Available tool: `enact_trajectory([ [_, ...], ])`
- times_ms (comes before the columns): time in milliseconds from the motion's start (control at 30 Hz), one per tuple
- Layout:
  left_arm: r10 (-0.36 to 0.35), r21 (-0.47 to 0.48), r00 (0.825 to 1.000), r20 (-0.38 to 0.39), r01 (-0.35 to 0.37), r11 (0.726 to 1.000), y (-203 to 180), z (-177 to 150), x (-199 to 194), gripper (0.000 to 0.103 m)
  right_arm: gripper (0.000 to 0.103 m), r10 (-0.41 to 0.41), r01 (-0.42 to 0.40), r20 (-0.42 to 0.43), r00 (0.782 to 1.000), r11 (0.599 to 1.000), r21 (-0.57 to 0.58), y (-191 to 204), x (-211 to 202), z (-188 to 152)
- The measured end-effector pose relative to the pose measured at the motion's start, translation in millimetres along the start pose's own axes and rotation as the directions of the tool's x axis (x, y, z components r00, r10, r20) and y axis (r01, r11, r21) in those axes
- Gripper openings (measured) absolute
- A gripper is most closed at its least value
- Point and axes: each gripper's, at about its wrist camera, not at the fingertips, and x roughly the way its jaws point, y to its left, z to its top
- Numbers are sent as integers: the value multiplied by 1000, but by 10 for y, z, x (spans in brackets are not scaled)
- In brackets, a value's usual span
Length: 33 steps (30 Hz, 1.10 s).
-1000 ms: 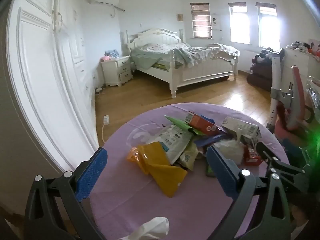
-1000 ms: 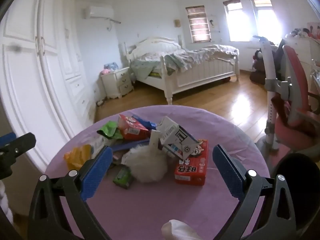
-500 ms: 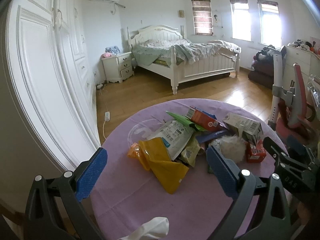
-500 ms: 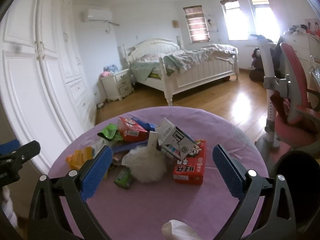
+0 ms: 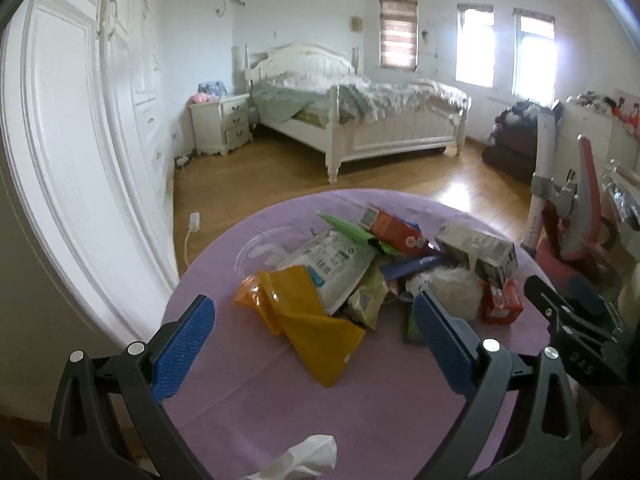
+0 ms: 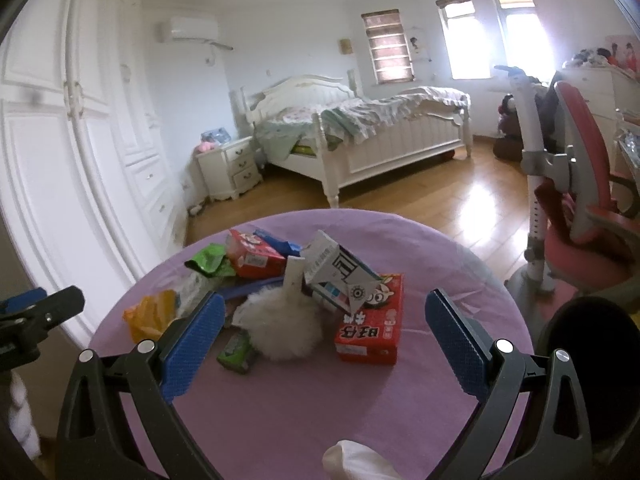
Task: Collect trash
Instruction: 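Move the left tool toward the yellow bag while the right tool approaches the white carton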
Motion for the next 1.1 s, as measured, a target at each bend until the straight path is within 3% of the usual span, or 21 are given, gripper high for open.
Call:
enact_trajectory([
  [333, -37, -73, 995, 98, 44, 996, 247, -172, 542, 98, 99, -107, 108, 104, 989, 994, -12, -95, 147, 45],
  [500, -65, -84, 988, 137, 77, 993, 329, -137, 561, 98, 99, -118, 115, 127, 985, 993, 29, -162, 160, 79],
  [667, -74, -54, 985, 154, 83, 995, 297, -120, 546, 98, 99, -124, 126, 162, 979, 992, -1, -104, 116, 58],
  [867, -75, -30, 987, 144, 80, 996, 259, -115, 534, 98, 99, -76, 69, 158, 984, 996, 47, -244, 109, 67],
  [1100, -99, -115, 992, 80, 107, 988, 435, -143, 659, 98, 99, 1, -20, 110, 994, 986, 168, -480, 178, 44],
])
